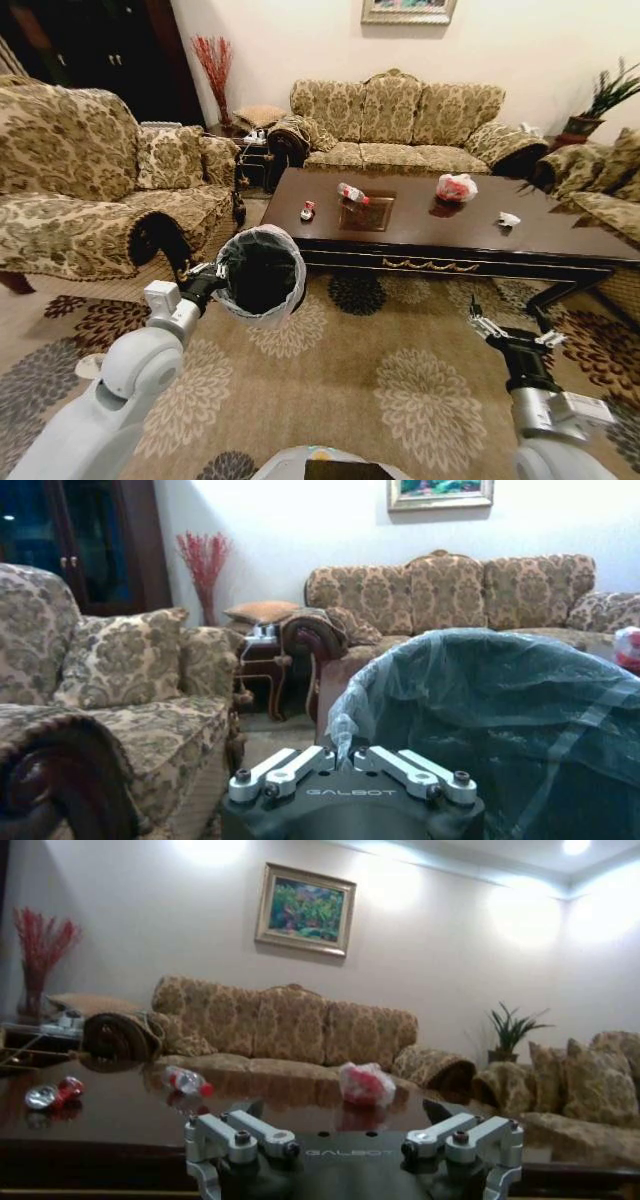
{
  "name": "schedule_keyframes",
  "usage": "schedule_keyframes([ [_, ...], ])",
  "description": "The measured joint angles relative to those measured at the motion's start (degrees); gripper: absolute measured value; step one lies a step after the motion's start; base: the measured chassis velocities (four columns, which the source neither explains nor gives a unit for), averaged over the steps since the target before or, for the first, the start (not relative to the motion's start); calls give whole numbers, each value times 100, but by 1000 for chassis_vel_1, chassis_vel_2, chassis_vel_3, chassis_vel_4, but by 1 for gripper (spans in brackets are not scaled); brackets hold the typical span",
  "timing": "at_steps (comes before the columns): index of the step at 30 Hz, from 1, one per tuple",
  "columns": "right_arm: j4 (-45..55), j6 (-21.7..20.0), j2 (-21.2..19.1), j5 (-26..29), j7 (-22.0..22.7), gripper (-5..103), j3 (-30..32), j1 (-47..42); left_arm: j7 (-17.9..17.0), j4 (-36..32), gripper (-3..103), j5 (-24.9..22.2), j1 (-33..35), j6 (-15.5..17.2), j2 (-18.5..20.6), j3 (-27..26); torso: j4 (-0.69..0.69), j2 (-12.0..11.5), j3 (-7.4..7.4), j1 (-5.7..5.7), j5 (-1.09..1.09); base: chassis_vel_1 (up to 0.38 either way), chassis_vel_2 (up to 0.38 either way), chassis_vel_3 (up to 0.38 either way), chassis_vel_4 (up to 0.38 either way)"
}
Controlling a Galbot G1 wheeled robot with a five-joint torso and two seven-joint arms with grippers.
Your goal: Move to the front of the table and place the trash on the table into the trash bin.
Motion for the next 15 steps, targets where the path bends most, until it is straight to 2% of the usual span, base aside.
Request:
schedule_keyframes([
  [15, 38, 8, 27, 0, -2, 100, 14, -59, 39, -107, 4, 158, 121, 30, -122, 104, 0, 276, 170, 104, 0, 0, 0, 0, 0],
])
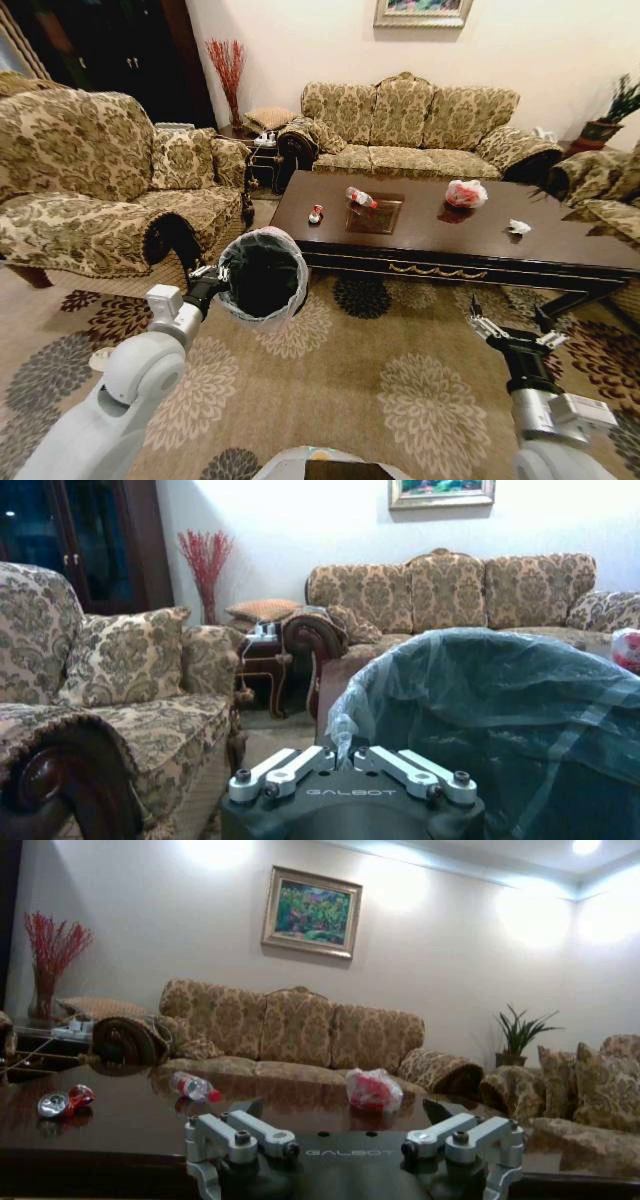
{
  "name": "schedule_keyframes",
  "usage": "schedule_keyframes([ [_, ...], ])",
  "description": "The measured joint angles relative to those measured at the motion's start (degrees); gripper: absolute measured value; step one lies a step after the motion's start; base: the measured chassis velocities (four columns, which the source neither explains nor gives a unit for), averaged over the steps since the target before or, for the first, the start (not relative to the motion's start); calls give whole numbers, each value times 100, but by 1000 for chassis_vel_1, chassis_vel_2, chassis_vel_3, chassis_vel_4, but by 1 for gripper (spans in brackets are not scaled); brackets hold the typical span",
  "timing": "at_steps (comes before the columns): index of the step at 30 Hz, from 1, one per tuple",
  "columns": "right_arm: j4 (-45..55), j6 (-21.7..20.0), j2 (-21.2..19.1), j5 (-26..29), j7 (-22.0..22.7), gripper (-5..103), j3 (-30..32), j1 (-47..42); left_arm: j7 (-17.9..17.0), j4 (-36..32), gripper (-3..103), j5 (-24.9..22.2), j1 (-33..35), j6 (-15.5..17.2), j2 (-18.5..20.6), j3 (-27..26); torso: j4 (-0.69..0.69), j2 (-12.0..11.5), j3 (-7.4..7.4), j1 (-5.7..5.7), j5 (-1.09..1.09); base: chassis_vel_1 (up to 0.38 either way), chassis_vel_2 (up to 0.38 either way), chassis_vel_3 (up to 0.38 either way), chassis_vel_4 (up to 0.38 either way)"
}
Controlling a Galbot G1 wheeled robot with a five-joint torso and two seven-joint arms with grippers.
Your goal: Move to the front of the table and place the trash on the table into the trash bin.
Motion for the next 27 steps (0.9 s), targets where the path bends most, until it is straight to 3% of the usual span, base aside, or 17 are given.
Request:
schedule_keyframes([
  [27, -41, 34, -37, 24, -13, 100, -13, 59, -23, 149, 4, 77, -6, -18, -86, 14, 2, 642, 388, 254, 0, 0, 0, 0, 0],
])
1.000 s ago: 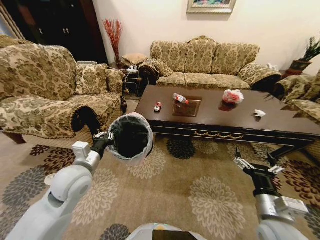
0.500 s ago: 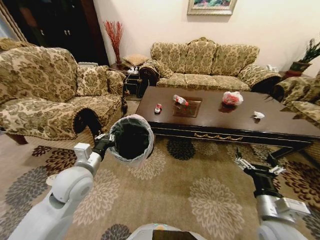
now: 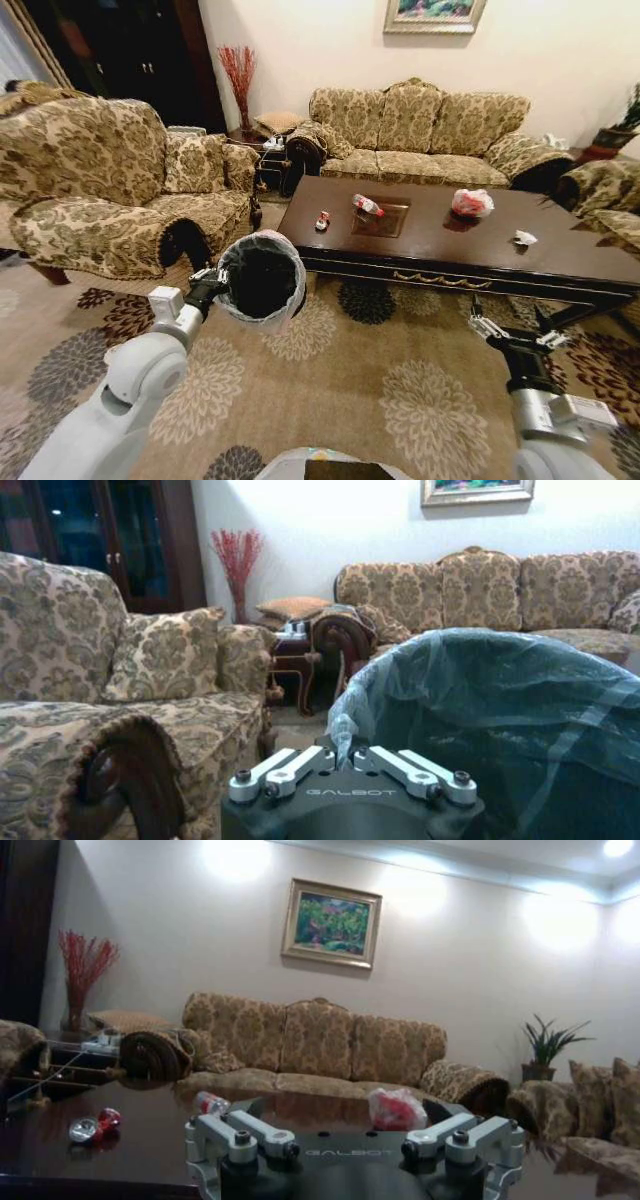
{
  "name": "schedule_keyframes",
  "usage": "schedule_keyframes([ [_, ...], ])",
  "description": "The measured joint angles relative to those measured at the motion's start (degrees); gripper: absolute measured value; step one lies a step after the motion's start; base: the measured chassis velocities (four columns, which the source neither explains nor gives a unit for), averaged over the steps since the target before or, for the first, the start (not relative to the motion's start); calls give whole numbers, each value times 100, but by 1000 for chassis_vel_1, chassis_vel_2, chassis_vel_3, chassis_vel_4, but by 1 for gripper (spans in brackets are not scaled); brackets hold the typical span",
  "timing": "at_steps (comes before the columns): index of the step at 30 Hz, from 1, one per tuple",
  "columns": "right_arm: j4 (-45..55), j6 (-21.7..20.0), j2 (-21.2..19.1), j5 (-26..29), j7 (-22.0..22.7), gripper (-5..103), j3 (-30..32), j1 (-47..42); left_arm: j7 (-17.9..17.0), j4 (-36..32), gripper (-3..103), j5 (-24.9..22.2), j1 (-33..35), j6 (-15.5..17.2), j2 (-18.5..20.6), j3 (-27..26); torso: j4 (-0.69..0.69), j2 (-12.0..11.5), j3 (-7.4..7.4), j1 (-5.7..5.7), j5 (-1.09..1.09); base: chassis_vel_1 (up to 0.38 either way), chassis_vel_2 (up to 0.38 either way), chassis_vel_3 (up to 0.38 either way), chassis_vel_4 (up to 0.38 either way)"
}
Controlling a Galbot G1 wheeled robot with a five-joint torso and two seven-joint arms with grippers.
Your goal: Move to the front of the table and place the trash on the table into the trash bin.
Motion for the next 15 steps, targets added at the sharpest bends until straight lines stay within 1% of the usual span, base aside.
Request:
schedule_keyframes([
  [4, 0, -3, -5, 3, 0, 100, 4, 2, 9, 0, 4, 28, 11, 0, -6, 12, -2, 57, 32, 24, 0, 0, 0, 0, 0],
  [7, 0, -8, -9, -6, -12, 100, -30, -16, 15, -21, 4, 33, 64, 0, -3, -11, -2, 163, 94, 69, 0, 0, 0, 0, 0],
  [8, 0, -8, -9, -6, -12, 100, -30, -16, 15, -21, 4, 33, 64, 0, -3, -11, -2, 163, 94, 69, 0, 0, 0, 0, 0],
  [12, 30, -76, -22, -16, -7, 100, -58, 8, 22, -50, 4, 29, 68, -7, -53, -58, -1, 242, 138, 101, 0, 0, 0, 0, 0],
  [15, 55, -155, -47, -38, 49, 100, -69, 25, 97, -74, 4, 36, 68, -51, -95, -75, -1, 335, 193, 141, 0, 0, 0, 0, 0],
])
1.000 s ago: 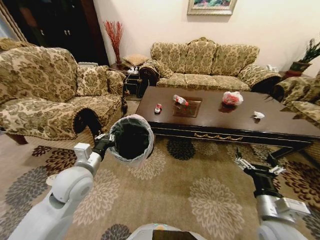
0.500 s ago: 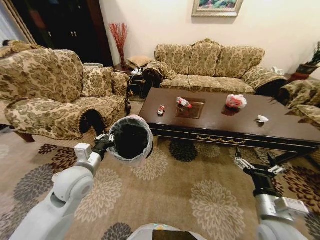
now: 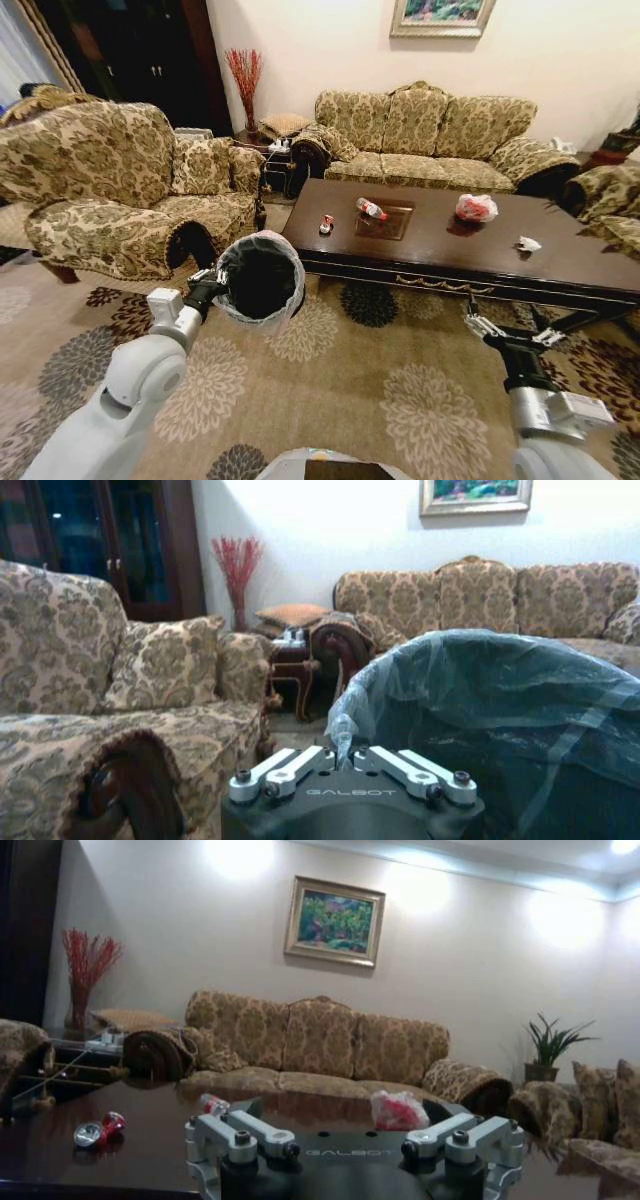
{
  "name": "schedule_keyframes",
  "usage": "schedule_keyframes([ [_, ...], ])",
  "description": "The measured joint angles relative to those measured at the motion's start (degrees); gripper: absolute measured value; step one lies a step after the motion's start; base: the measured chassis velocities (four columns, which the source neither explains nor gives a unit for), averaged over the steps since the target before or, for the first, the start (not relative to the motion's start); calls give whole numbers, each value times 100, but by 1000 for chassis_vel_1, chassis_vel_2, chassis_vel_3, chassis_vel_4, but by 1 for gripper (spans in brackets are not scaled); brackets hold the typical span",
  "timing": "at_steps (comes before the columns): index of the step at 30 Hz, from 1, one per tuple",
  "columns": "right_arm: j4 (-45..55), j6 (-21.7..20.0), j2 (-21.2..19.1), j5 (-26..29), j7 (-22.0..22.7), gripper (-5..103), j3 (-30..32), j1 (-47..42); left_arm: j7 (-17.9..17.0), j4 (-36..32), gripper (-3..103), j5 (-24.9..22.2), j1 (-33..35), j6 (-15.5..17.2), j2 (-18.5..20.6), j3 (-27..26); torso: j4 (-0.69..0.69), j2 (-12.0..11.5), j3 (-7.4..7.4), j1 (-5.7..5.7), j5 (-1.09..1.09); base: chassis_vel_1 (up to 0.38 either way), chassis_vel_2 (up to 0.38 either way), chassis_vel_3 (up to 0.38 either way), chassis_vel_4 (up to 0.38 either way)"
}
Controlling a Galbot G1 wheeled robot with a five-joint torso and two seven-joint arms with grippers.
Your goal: Move to the front of the table and place the trash on the table into the trash bin.
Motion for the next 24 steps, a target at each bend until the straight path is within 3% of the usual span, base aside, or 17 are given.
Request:
schedule_keyframes([
  [24, 186, -123, -30, 84, 57, 100, 52, -37, 215, -78, 4, 140, 68, -134, -68, -78, 0, 593, 342, 250, 0, 0, 0, 0, 0],
])
